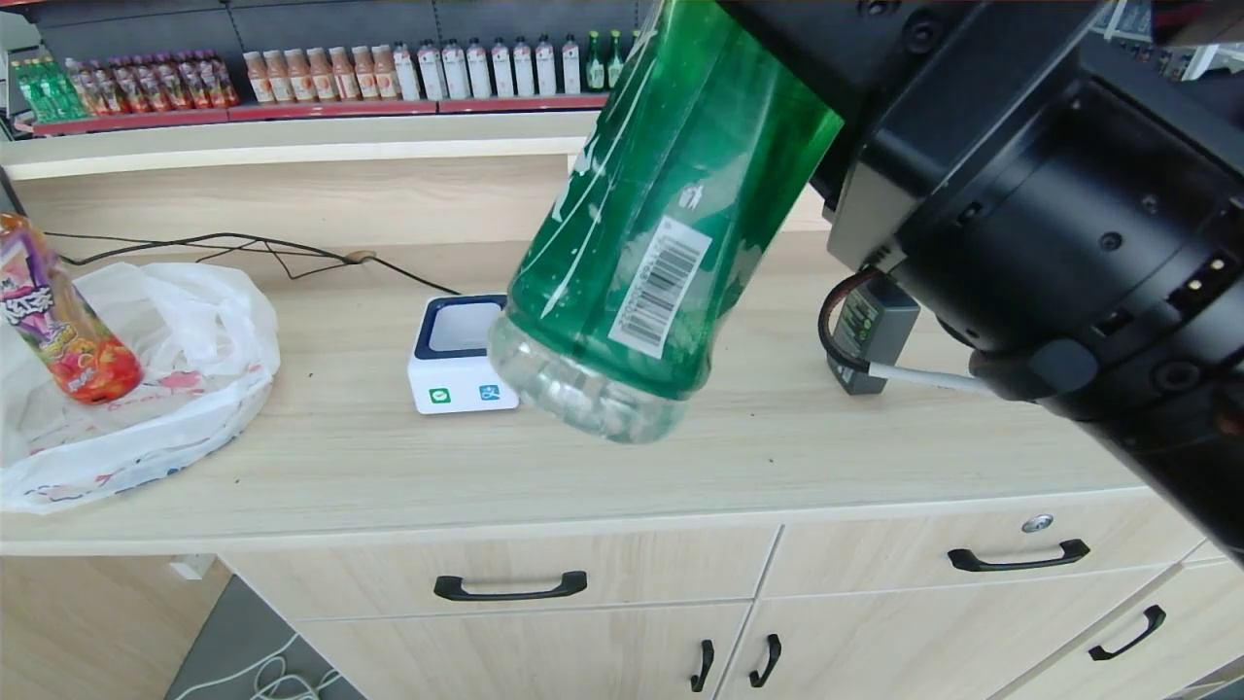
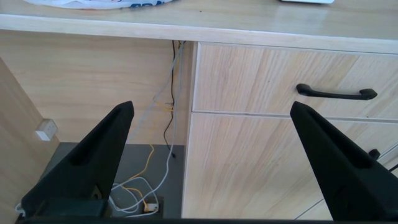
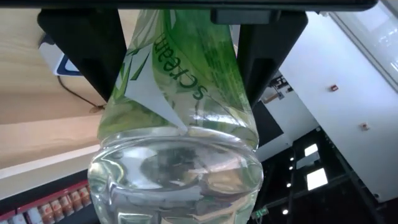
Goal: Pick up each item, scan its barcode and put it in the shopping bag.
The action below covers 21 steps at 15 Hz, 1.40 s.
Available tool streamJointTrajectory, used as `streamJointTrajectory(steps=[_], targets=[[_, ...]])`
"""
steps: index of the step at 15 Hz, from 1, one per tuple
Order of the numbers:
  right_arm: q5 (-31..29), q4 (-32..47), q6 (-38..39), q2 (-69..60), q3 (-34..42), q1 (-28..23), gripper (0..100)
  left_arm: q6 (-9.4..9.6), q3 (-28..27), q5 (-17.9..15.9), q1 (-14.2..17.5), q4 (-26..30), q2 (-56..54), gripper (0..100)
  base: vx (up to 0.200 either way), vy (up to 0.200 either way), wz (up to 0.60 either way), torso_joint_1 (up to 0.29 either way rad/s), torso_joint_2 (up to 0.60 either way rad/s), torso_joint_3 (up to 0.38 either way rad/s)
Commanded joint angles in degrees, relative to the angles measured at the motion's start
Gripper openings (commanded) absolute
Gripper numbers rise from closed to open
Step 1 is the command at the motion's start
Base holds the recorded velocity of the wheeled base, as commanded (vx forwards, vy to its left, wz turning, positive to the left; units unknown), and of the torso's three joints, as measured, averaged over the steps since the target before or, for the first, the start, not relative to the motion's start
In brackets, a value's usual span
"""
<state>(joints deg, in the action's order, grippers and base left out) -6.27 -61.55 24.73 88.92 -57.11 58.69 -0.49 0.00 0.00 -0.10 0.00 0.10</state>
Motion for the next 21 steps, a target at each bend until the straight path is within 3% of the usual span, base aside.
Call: streamJointTrajectory(steps=[1, 21], targets=[[-0.06, 0.73, 0.58, -0.59, -0.54, 0.38, 0, -0.04, 0.00, 0.00, 0.01, 0.00, -0.01, 100, 0.000, 0.000, 0.00, 0.000, 0.00, 0.000], [-0.24, 0.91, 0.05, -1.82, 0.25, 2.49, 0, -0.04, 0.00, 0.00, 0.01, 0.00, -0.01, 100, 0.000, 0.000, 0.00, 0.000, 0.00, 0.000]])
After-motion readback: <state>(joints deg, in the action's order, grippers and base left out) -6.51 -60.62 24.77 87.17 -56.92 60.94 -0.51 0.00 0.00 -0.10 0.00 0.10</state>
